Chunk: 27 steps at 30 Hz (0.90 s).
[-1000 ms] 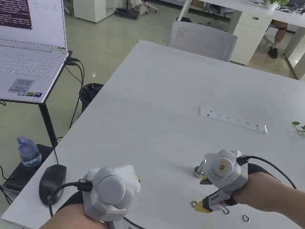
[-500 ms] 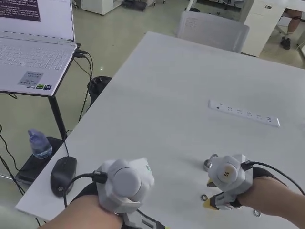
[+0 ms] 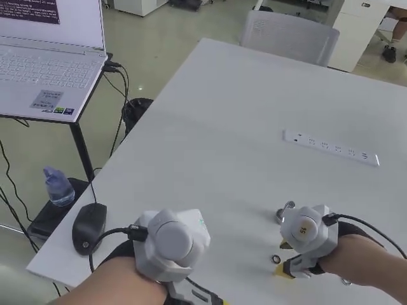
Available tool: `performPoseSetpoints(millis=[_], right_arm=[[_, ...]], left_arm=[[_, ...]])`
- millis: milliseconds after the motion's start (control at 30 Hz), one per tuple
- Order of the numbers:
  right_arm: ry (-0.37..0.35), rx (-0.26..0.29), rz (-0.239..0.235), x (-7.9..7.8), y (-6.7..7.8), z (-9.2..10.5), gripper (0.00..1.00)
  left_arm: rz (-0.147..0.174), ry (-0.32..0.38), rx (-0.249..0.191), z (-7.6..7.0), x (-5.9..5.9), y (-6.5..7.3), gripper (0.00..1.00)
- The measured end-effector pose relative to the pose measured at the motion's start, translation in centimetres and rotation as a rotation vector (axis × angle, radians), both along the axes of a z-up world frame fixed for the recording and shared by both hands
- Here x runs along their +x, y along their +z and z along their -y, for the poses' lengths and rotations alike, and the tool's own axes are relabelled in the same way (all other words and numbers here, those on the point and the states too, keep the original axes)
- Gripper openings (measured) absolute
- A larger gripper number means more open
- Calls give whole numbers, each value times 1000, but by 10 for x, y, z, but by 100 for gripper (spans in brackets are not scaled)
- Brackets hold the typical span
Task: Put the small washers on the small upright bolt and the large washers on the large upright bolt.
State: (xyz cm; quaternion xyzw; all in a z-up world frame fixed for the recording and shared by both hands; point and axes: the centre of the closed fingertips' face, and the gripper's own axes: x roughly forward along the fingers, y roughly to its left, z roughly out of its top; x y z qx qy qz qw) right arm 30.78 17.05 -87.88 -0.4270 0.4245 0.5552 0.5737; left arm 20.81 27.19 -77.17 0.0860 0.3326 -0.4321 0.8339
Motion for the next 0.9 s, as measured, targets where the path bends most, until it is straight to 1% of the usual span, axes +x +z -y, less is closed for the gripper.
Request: performPoseSetpoints(millis=[33,67,233,367,467,567,700,900], right_arm=[[-16,-1,-31,-5,-1,0,29],[-1,1,-5,0,0,0,29],[1,-4,-8,-2,0,0,29],[3,-20,-10,-2,0,-1,28],[0,-34,-1,-1,-1,-2,19],[-8,-47,7,0,-1,-4,15],[-4,-66,1,1,-1,-4,14],[-37,-81,-9,1,-2,-4,14]], left_arm=[[-2,2,-1,0,0,0,89],[-1,2,-1,0,-1,0,89],[-1,1,-1,2,-1,-1,88],[-1,-3,4,3,-1,-2,88],[-2,-2,5,3,-1,-3,87],[-3,0,5,2,-2,-3,87],[-10,0,10,1,-3,-6,86],[-16,-9,15,2,-4,-7,85]])
